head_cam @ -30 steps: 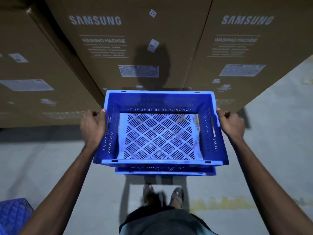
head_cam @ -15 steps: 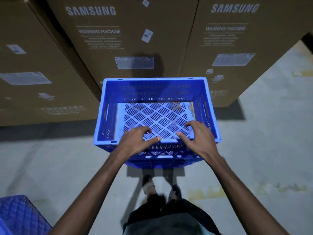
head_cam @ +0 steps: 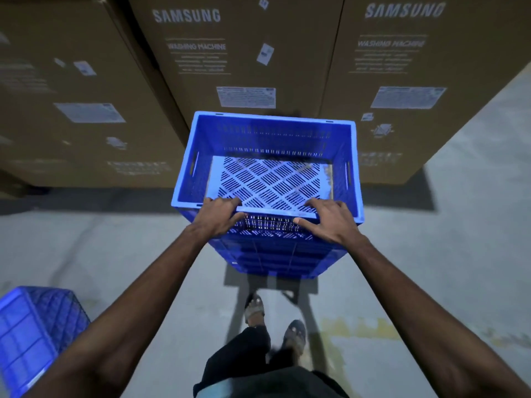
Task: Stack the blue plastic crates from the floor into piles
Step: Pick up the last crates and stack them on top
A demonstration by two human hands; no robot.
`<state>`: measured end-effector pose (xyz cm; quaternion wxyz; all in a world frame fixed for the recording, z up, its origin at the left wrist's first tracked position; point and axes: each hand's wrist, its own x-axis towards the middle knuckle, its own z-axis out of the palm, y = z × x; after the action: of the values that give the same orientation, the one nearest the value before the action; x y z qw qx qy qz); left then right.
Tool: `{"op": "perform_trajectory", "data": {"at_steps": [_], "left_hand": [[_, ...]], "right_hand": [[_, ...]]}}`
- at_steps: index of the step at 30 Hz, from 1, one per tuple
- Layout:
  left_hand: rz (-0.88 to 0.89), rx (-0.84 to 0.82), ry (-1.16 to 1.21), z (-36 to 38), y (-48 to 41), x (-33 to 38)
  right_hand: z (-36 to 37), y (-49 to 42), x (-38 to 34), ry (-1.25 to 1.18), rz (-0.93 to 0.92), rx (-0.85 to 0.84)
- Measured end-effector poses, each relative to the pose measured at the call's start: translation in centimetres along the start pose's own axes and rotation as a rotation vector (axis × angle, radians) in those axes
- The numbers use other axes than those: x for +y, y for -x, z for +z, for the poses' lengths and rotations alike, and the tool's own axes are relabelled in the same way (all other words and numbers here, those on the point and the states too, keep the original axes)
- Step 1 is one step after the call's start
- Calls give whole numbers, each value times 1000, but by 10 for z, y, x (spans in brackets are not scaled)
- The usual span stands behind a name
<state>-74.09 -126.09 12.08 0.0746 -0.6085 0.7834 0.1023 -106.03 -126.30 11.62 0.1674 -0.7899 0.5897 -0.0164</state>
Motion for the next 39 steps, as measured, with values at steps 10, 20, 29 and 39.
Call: {"op": "perform_trajectory", "data": {"at_steps": [10,20,29,39], "left_hand": [[140,190,79,19,-6,-16],[142,225,73,30,11,-4],[95,204,100,11,-13,2],[-49,280,205,21,7,25]], "right_hand": [[6,-10,7,250,3,-51],[11,12,17,339,-58,-21],[-10,-8,22,341,-39,-37],[-12,-3,25,374,-88,-53]]}}
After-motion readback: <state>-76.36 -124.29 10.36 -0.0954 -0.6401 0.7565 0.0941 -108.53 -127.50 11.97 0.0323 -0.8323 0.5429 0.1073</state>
